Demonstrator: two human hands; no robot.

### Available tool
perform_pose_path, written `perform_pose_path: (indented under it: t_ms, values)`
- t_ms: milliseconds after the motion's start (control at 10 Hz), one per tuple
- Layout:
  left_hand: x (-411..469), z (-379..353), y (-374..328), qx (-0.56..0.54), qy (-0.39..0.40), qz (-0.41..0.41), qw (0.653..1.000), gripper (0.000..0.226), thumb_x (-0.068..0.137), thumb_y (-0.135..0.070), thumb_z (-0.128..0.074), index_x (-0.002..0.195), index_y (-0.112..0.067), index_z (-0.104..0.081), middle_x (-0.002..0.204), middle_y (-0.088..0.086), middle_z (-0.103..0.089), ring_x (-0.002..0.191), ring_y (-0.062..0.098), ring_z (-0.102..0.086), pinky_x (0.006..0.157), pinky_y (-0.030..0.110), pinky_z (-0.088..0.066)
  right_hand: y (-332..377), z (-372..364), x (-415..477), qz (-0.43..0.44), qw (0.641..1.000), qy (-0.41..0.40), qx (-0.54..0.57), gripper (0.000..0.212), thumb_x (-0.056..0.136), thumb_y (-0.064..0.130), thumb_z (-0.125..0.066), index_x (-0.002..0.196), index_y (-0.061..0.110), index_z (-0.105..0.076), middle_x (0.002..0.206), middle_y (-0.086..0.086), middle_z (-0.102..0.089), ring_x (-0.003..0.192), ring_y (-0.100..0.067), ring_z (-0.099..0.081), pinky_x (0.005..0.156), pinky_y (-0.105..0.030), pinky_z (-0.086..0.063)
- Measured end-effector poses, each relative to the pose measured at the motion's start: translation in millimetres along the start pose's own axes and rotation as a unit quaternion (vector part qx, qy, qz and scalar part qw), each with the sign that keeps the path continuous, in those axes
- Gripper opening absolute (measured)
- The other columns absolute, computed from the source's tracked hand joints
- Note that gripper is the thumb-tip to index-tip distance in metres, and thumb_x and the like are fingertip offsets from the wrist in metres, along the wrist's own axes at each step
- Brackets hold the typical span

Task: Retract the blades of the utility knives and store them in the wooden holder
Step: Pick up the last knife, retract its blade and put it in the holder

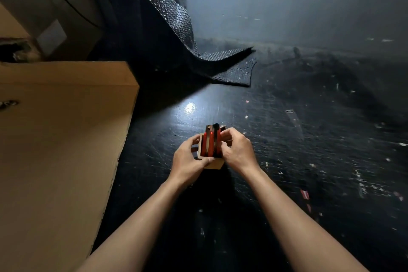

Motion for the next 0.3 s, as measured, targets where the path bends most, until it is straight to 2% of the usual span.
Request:
perform_pose_path:
  t_ms: [100,200,300]
  values:
    - [-0.2,-0.1,0.4,-0.004,-0.006,0.004,1.000,0.079,0.069,-0.026,-0.092,0.140,-0.019,-0.059,0.134,-0.002,-0.068,0.112,0.004,-0.060,0.077,-0.004,-0.038,4.3,1.0,0.1,-0.011,1.000,-0.008,-0.021,0.014,0.089,0.010,-0.065,0.101,0.014,-0.072,0.098,-0.003,-0.078,0.090,-0.021,-0.072,0.080,-0.035,-0.059]
    - [-0.8,0.5,-1.1,-0.002,0.003,-0.003,1.000,0.078,0.071,-0.029,-0.091,0.142,-0.019,-0.058,0.133,-0.002,-0.068,0.113,0.006,-0.060,0.089,0.012,-0.043,4.3,5.3,-1.0,-0.024,0.999,-0.012,-0.023,0.018,0.089,0.008,-0.063,0.103,0.012,-0.074,0.101,-0.007,-0.079,0.093,-0.022,-0.073,0.086,-0.037,-0.060]
    - [-4.5,5.5,-3.6,-0.001,0.002,0.000,1.000,0.072,0.075,-0.023,-0.088,0.141,-0.018,-0.059,0.132,0.003,-0.070,0.118,0.015,-0.065,0.094,0.025,-0.046,9.2,19.0,-8.7,-0.034,0.999,-0.026,-0.031,0.021,0.090,0.004,-0.061,0.106,0.009,-0.074,0.103,-0.009,-0.078,0.096,-0.022,-0.072,0.087,-0.032,-0.059]
Point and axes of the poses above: each hand's wrist, its own x-axis towards the middle knuckle, its own z-axis out of the back of the hand, y = z × x, the point moved 6 cm from there along x, towards the middle knuckle
